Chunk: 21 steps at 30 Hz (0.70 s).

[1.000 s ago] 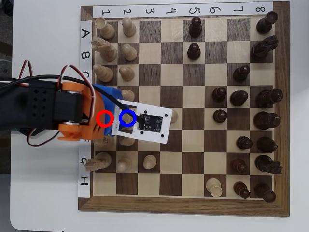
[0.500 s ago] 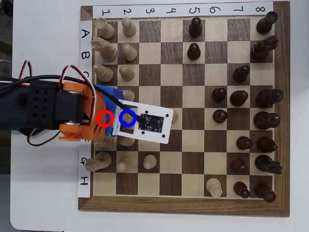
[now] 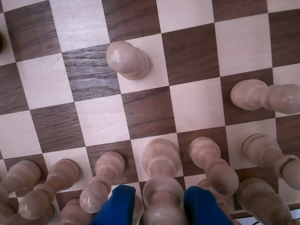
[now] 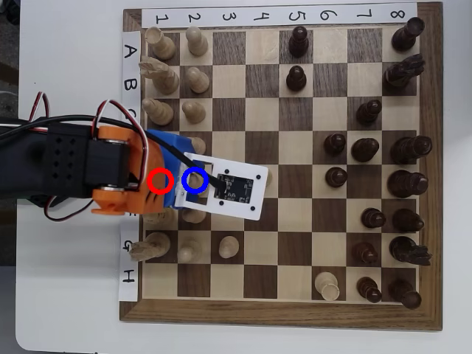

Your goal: Move the piece to destination

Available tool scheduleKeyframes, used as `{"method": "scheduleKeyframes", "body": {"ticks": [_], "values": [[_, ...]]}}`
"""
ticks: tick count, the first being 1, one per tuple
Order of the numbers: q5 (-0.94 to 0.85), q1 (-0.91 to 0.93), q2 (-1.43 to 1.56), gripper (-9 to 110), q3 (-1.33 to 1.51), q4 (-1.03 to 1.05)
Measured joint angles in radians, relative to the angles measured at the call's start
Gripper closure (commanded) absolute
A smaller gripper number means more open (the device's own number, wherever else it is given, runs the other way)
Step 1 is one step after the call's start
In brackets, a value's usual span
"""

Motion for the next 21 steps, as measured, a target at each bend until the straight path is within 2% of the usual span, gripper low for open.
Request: {"method": "scheduleKeyframes", "body": {"ticks": [21], "values": [[0.0,0.0,0.0,79,0.0,0.0]]}}
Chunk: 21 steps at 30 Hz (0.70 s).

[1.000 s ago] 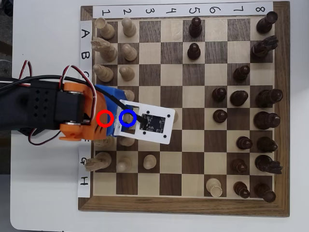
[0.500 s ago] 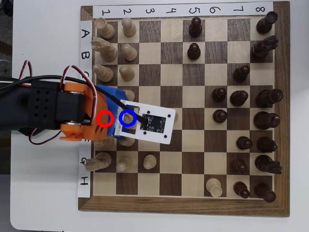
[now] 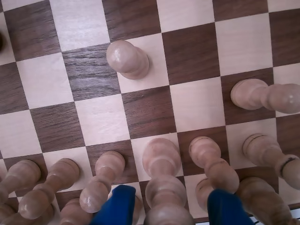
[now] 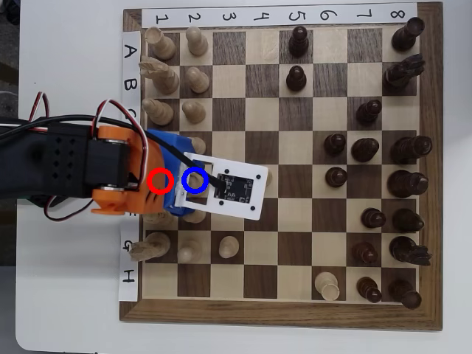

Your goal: Move the piece to destination

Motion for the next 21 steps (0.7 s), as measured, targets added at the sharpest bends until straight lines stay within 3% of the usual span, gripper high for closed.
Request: {"method": "scheduleKeyframes", "body": {"ticks": [21], "values": [[0.0,0.02,0.002,82,-0.107,0.089]]}}
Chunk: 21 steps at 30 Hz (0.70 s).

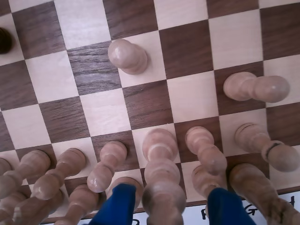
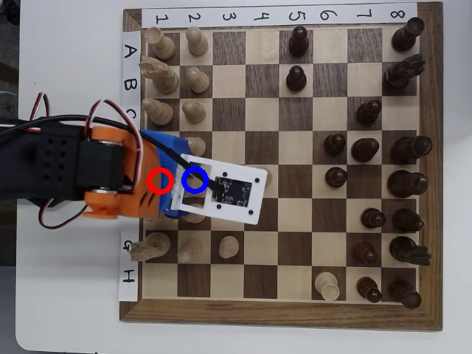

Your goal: Move the piece to destination

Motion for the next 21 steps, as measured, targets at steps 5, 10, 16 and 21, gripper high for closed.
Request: {"method": "scheduleKeyframes", "body": {"ticks": [5,10,16,21], "values": [[0.0,0.003,0.002,83,-0.075,0.041],[0.0,0.003,0.017,84,-0.193,0.121],[0.0,0.003,0.046,82,-0.399,0.204],[0.0,0.003,0.052,82,-0.578,0.244]]}}
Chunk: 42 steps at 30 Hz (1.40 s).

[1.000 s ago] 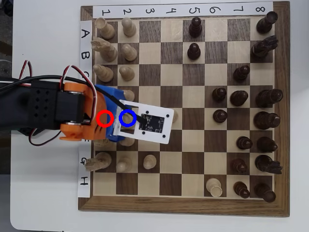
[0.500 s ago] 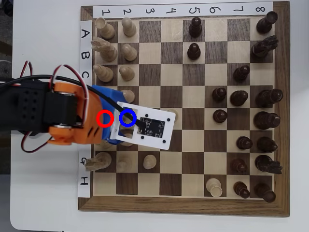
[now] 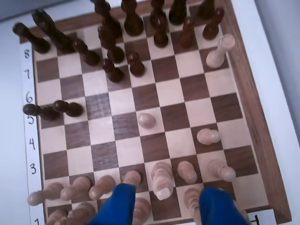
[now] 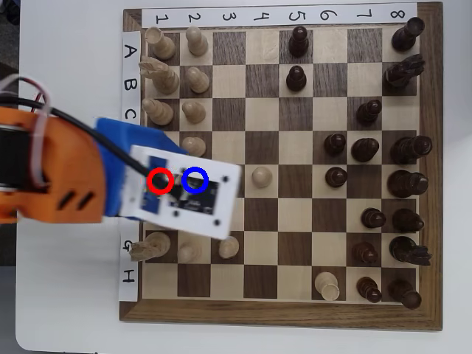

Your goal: Move the piece to destination

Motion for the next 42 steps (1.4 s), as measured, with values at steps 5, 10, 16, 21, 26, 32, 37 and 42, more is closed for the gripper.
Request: {"method": "scheduleKeyframes", "body": {"ticks": [5,10,16,21,26,32,37,42], "values": [[-0.061,0.0,0.066,82,-0.129,0.023],[-0.181,0.017,0.141,88,-0.236,0.037],[-0.391,0.107,0.201,101,-0.383,0.04],[-0.575,0.225,0.232,101,-0.515,0.04],[-0.739,0.345,0.253,101,-0.606,0.04],[-0.937,0.531,0.288,101,-0.669,0.04],[-1.129,0.707,0.291,101,-0.643,0.035],[-1.272,0.834,0.333,101,-0.488,-0.074]]}}
